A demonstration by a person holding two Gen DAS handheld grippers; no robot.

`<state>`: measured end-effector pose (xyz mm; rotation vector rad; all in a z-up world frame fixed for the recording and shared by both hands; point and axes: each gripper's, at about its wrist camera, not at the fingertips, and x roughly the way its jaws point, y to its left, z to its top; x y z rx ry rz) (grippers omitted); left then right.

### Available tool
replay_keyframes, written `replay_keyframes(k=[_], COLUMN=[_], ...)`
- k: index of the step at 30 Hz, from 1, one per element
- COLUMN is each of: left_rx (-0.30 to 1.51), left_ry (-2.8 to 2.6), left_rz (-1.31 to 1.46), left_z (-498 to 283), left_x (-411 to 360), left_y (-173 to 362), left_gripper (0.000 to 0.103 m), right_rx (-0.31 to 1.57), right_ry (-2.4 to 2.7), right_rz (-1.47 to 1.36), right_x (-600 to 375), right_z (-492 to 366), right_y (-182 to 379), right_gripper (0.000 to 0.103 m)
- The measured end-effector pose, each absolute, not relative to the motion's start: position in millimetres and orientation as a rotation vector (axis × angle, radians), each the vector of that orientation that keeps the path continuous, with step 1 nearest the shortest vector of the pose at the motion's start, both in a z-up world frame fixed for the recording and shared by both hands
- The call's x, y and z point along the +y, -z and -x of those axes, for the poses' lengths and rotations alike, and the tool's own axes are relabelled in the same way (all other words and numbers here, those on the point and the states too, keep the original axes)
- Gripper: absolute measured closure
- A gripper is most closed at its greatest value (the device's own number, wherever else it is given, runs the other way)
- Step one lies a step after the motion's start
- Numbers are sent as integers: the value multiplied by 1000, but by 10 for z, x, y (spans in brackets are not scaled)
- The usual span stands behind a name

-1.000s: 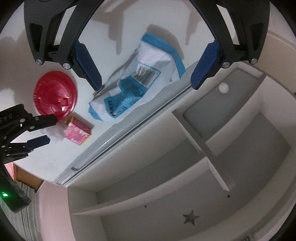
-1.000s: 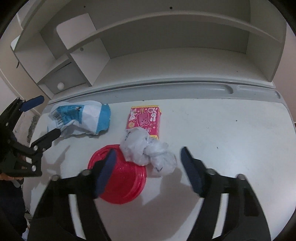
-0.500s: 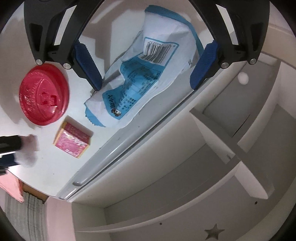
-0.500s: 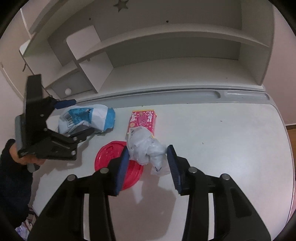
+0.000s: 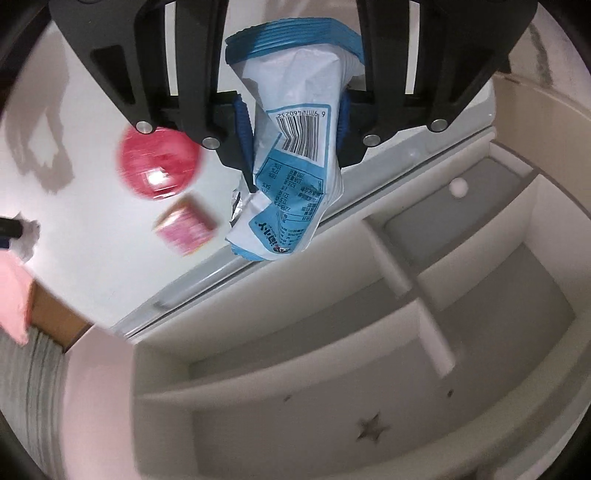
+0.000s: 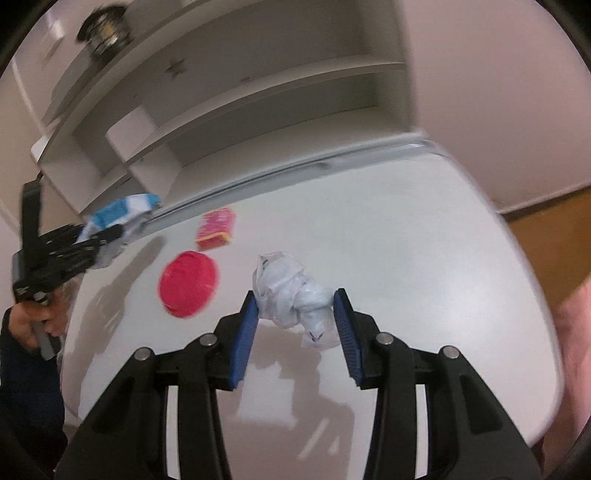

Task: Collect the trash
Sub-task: 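Carry both items over the black bin and open both tools to drop them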

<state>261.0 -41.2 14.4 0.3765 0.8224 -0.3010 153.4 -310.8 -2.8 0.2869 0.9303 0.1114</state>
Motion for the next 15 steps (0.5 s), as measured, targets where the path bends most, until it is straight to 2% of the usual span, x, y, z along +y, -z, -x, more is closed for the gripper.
replay_keyframes(k=[5, 15], left_rx=[789, 790], left_ry=[472, 968], left_rz=[-374, -384], left_z=[-2253, -1021], left_x=[-1167, -3477], left_y=[-286, -139], left_gripper=[68, 68], right_rx=[902, 816], right_ry=[39, 475], right_rz=[-363, -511], right_x=[-3762, -5224], right_z=[-959, 810], right_y=[49, 263], right_gripper=[61, 61])
